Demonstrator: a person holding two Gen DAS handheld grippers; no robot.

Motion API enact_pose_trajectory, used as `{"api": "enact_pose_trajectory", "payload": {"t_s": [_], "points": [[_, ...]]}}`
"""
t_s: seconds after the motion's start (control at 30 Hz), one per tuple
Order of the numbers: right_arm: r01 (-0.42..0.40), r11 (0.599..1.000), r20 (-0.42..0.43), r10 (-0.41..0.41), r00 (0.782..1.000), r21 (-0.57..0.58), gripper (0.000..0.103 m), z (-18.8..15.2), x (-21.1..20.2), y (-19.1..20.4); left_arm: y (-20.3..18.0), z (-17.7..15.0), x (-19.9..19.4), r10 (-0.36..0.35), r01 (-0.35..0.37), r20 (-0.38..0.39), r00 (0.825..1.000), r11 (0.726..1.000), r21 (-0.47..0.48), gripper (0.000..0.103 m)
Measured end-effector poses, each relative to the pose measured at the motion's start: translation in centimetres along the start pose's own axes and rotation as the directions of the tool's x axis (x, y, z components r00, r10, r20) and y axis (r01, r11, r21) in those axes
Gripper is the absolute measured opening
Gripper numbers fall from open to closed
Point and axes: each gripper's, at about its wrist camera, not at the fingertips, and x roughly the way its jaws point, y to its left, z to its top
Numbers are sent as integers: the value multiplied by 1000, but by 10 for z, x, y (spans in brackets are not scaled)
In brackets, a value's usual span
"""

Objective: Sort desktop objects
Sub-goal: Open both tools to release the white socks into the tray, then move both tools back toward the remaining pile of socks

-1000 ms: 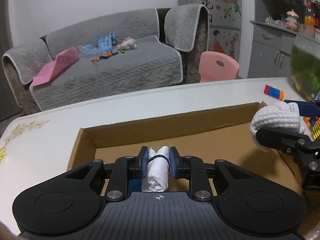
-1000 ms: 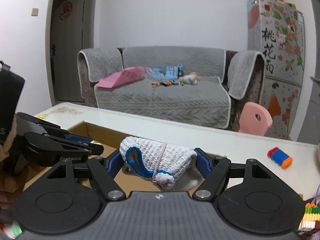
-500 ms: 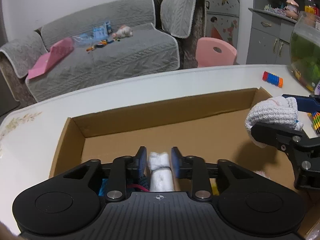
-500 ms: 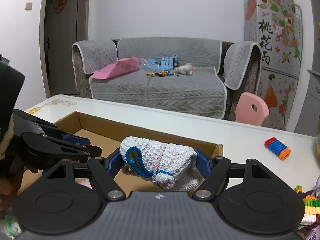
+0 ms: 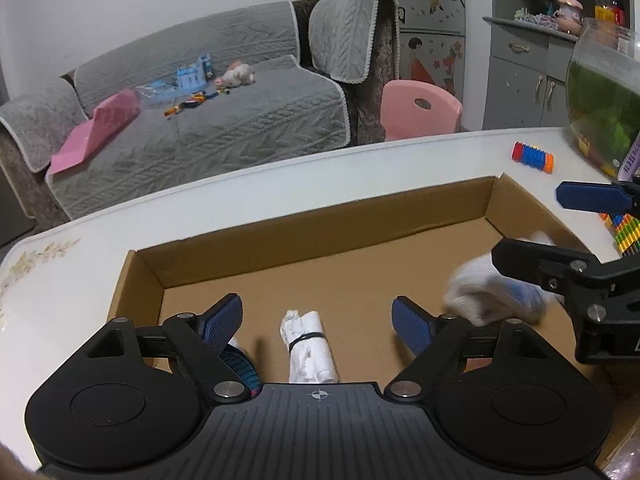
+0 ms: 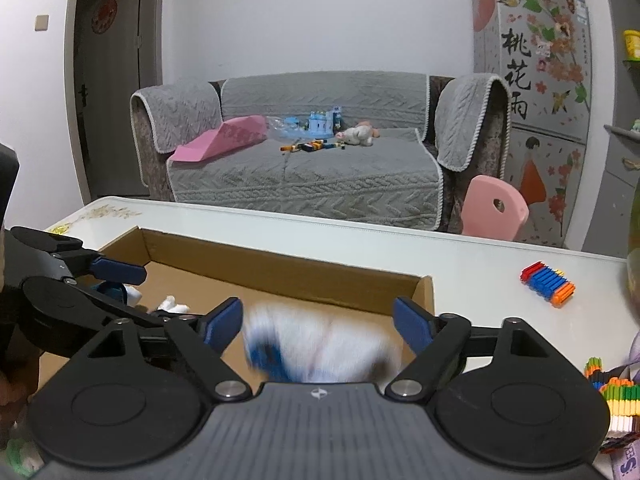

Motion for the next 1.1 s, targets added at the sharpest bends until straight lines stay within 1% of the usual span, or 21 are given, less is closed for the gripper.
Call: {"api": "enact_pose_trajectory", "payload": {"t_s": [0.03,0.13,0.27,0.3,0.37,0.5,0.53,0.6,0.67,0.73,0.77,0.87,0.9,0.93,0.97,1.03,1.1], "points": [[7,1000,7,-7,1000,-2,91,0,-1,0,0,0,-1,-4,4,4,1000,1000,1,86],[6,1000,22,-6,1000,4,91,1,-4,-1,-2,1,-7,-8,8,10,1000,1000,17,87],[-7,1000,62,7,998,-3,94,6,-18,-1,4,2,-31,4,-5,52,999,1000,21,88],[-12,1000,78,13,997,-9,95,7,-24,-1,7,2,-40,5,-6,66,998,1000,14,89],[-30,999,98,31,995,-14,97,9,-34,-2,14,-1,-61,15,-15,101,995,1000,0,96],[-83,996,141,84,986,-12,100,8,-64,-8,30,-18,-105,50,-48,155,987,999,-16,100],[-94,995,150,95,984,-14,101,7,-71,-9,33,-25,-115,57,-55,159,986,998,-15,102],[-125,992,165,127,978,-22,102,3,-89,-9,40,-42,-137,85,-86,167,982,996,-1,103],[-154,987,175,158,972,-38,102,1,-101,-9,46,-56,-157,116,-116,173,978,993,-11,103],[-182,982,174,189,966,-54,102,-6,-116,-7,54,-74,-175,107,-100,180,978,994,-49,103],[-189,980,174,197,965,-63,102,-11,-124,-6,59,-87,-184,99,-84,186,978,993,-84,103],[-204,977,183,213,960,-70,102,-33,-148,0,64,-126,-202,29,1,176,984,986,-165,103],[-206,976,184,215,959,-67,102,-39,-154,2,63,-138,-206,2,28,167,986,984,-178,103],[-208,976,182,216,959,-61,102,-47,-160,5,62,-148,-209,-25,53,154,988,982,-180,103],[-212,976,175,219,960,-57,102,-54,-165,7,56,-158,-211,-48,70,139,989,985,-160,103],[-221,974,157,226,961,-47,102,-71,-173,13,43,-168,-213,-57,69,120,991,992,-101,103],[-229,973,125,232,965,-43,102,-87,-176,20,30,-175,-213,-99,105,99,990,993,-49,103]]}}
